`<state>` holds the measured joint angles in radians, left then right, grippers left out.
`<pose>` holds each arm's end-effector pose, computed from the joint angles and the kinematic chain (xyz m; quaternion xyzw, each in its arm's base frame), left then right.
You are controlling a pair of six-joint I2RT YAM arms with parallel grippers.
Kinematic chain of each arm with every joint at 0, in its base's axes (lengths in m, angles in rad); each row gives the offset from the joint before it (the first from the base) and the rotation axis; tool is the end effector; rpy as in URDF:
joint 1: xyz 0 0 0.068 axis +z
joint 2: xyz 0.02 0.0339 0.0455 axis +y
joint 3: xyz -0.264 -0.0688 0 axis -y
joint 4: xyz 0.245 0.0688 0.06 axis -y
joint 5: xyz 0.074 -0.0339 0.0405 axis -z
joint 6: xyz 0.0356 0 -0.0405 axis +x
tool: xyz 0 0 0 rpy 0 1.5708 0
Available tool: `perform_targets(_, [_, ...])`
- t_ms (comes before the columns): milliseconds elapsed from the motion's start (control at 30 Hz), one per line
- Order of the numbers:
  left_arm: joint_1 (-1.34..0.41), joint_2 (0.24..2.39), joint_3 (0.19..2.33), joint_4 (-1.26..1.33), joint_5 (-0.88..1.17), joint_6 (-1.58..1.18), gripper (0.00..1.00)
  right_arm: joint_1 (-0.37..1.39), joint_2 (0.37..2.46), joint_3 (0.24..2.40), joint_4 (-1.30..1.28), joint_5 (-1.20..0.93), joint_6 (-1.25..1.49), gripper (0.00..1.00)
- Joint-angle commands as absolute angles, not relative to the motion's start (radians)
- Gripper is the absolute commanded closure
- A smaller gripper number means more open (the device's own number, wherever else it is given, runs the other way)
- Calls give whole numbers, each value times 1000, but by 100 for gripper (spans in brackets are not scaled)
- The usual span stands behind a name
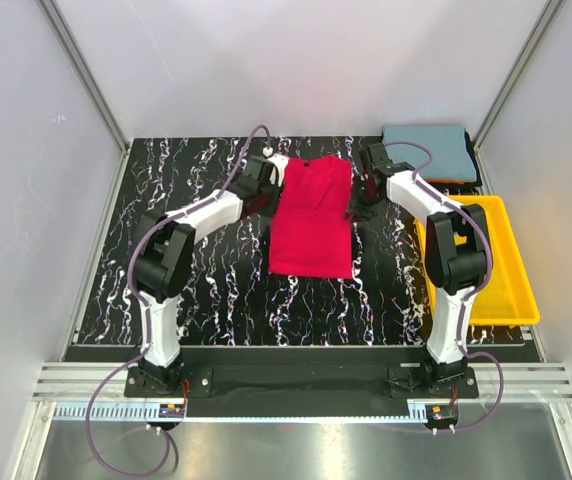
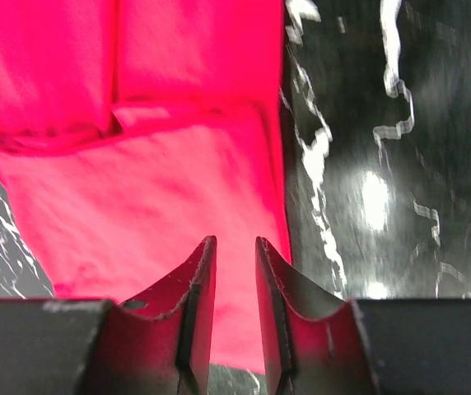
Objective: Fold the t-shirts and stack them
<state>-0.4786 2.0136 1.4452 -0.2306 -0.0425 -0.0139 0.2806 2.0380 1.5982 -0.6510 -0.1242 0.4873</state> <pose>0.3986 -0.2051 0.1922 0.2055 0.9032 -0.0726 0.3698 0.4183 0.1252 0.2022 0.0853 0.9658 0.1448 0.1974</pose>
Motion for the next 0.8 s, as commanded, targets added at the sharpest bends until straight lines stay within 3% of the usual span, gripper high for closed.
perform_targets(0, [-474, 1893, 1450, -248, -6, -90, 60, 276, 1921, 1530, -661, -161, 511, 68])
perform_targets(233, [-476, 1718, 1254, -295, 190, -185, 59, 278, 1723, 1284, -664, -232, 506, 67])
perform_targets(467, [-491, 1612, 1005, -109, 416, -311, 61, 279, 1606, 1140, -591, -351, 517, 73])
perform_targets(767, [-564, 1683, 907, -116, 296, -344, 61, 282, 1673, 976, -473, -301, 543, 74])
